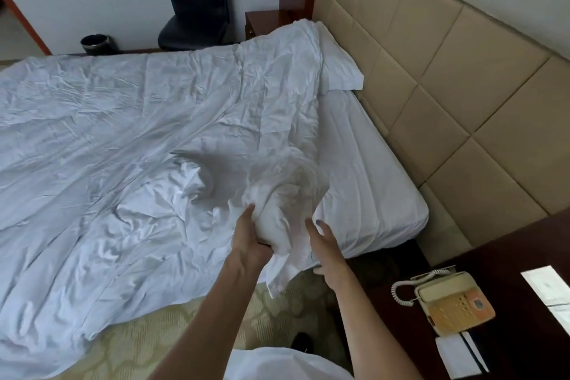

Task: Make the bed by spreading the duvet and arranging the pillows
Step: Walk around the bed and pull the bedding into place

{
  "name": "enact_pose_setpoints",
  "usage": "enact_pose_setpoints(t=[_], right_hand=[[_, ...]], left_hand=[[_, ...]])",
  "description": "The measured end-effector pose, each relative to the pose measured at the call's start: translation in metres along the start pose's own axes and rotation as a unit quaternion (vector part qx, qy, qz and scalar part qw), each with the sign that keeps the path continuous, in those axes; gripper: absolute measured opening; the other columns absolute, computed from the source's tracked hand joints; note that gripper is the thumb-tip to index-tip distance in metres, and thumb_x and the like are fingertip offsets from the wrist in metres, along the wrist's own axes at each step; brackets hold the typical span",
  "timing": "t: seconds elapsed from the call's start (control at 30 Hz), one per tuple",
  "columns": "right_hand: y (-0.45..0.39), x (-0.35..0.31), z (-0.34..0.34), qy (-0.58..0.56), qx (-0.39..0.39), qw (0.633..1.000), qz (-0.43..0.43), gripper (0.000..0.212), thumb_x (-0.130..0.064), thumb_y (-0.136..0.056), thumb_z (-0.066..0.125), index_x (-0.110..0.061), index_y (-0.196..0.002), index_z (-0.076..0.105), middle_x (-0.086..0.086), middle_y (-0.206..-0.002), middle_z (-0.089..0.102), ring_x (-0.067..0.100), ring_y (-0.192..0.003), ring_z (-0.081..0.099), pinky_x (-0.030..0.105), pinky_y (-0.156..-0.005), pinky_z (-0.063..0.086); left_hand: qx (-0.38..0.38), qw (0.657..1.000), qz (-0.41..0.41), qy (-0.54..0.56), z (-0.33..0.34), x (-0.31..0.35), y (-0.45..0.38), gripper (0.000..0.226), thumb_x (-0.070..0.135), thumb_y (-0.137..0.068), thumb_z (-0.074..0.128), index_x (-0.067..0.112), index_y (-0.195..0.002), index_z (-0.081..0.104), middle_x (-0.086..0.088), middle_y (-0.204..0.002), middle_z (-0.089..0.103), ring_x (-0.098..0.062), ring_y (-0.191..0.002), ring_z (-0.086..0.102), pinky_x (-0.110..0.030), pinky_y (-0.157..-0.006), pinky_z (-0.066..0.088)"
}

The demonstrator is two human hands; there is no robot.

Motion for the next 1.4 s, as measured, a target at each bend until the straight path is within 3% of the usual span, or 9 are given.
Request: enact_pose_setpoints(t=[0.13, 0.27, 0.47, 0.6, 0.9, 0.97, 1.13, 1.23, 1.4], right_hand=[[-0.009, 0.012, 0.042, -0.255, -0.234, 0.938, -0.005, 0.068, -0.059, -0.093, 0.054, -0.02, -0.147, 0.041, 0.007, -0.143, 0.053, 0.027, -0.133, 0.05, 0.049, -0.114, 0.034], [-0.021, 0.012, -0.001, -0.324, 0.003, 0.946, 0.014, 0.045, -0.037, -0.099, 0.053, -0.011, -0.137, 0.053, 0.008, -0.128, 0.063, 0.032, -0.121, 0.058, 0.046, -0.107, 0.044], [-0.001, -0.01, -0.09, -0.462, 0.217, 0.86, -0.004, 0.027, -0.027, -0.096, 0.043, -0.006, -0.11, 0.054, 0.018, -0.113, 0.061, 0.035, -0.092, 0.061, 0.036, -0.068, 0.052], [0.008, 0.002, -0.097, -0.484, 0.28, 0.829, 0.031, 0.042, -0.028, -0.1, 0.036, -0.001, -0.129, 0.05, 0.019, -0.113, 0.056, 0.037, -0.1, 0.058, 0.039, -0.079, 0.05], [0.004, 0.011, -0.084, -0.031, 0.303, 0.952, -0.036, 0.026, -0.007, -0.084, 0.062, -0.012, -0.109, 0.06, 0.008, -0.11, 0.064, 0.031, -0.099, 0.062, 0.045, -0.088, 0.054], [0.006, -0.016, -0.063, -0.049, 0.214, 0.973, -0.073, 0.015, -0.02, -0.093, 0.058, -0.009, -0.092, 0.068, 0.009, -0.094, 0.069, 0.031, -0.095, 0.067, 0.04, -0.082, 0.055], [0.028, -0.054, 0.009, -0.162, -0.073, 0.984, -0.021, 0.065, -0.072, -0.084, 0.053, -0.012, -0.098, 0.074, 0.007, -0.087, 0.077, 0.022, -0.083, 0.073, 0.033, -0.068, 0.057], [0.026, -0.058, 0.021, -0.159, -0.096, 0.982, -0.033, 0.067, -0.062, -0.071, 0.077, -0.007, -0.108, 0.072, 0.011, -0.1, 0.076, 0.026, -0.096, 0.072, 0.043, -0.09, 0.057], [0.02, -0.051, 0.014, -0.165, -0.019, 0.985, -0.044, 0.032, -0.03, -0.084, 0.074, -0.008, -0.105, 0.069, 0.013, -0.096, 0.075, 0.03, -0.09, 0.072, 0.051, -0.081, 0.059]], left_hand=[[-0.035, 0.998, -0.032, 0.038, 0.024, -0.01, 0.009, 0.045, 0.039, -0.095, 0.051, 0.0, -0.108, 0.069, -0.017, -0.097, 0.074, -0.031, -0.081, 0.074, -0.04, -0.072, 0.056], [0.001, 0.998, -0.046, 0.046, 0.018, -0.008, 0.005, 0.049, 0.04, -0.086, 0.063, 0.011, -0.126, 0.064, -0.008, -0.121, 0.069, -0.024, -0.115, 0.062, -0.039, -0.099, 0.047], [-0.016, 0.996, -0.007, 0.088, 0.017, 0.007, 0.006, 0.046, 0.038, -0.088, 0.061, 0.003, -0.117, 0.063, -0.019, -0.113, 0.069, -0.035, -0.108, 0.062, -0.048, -0.098, 0.045], [-0.02, 0.995, -0.022, 0.1, 0.027, -0.005, 0.004, 0.05, 0.038, -0.084, 0.065, 0.007, -0.124, 0.063, -0.016, -0.118, 0.068, -0.036, -0.113, 0.061, -0.049, -0.106, 0.042], [-0.061, 0.996, -0.028, 0.065, 0.047, -0.01, 0.012, 0.045, 0.032, -0.087, 0.062, 0.012, -0.127, 0.064, -0.008, -0.121, 0.068, -0.026, -0.111, 0.065, -0.041, -0.086, 0.054], [-0.062, 0.996, -0.034, 0.058, 0.047, -0.013, 0.012, 0.045, 0.032, -0.086, 0.063, 0.011, -0.126, 0.065, -0.01, -0.11, 0.071, -0.027, -0.102, 0.067, -0.041, -0.084, 0.055], [-0.068, 0.996, -0.056, 0.022, 0.047, -0.025, 0.016, 0.048, 0.036, -0.092, 0.056, -0.002, -0.12, 0.062, -0.022, -0.094, 0.07, -0.034, -0.091, 0.065, -0.044, -0.081, 0.052], [-0.059, 0.997, -0.034, -0.021, 0.044, -0.027, 0.015, 0.042, 0.036, -0.093, 0.058, 0.0, -0.115, 0.065, -0.019, -0.098, 0.072, -0.032, -0.095, 0.067, -0.043, -0.092, 0.051], [-0.016, 0.989, 0.047, -0.14, 0.028, -0.02, 0.005, 0.041, 0.032, -0.09, 0.067, 0.001, -0.117, 0.065, -0.019, -0.113, 0.07, -0.031, -0.107, 0.068, -0.044, -0.097, 0.052]])
Point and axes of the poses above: each hand's wrist, its own y-axis away from the middle knuckle, its own z-axis out of the palm, x = y × z, the point moved 9 cm from there along -y, towards the middle knuckle
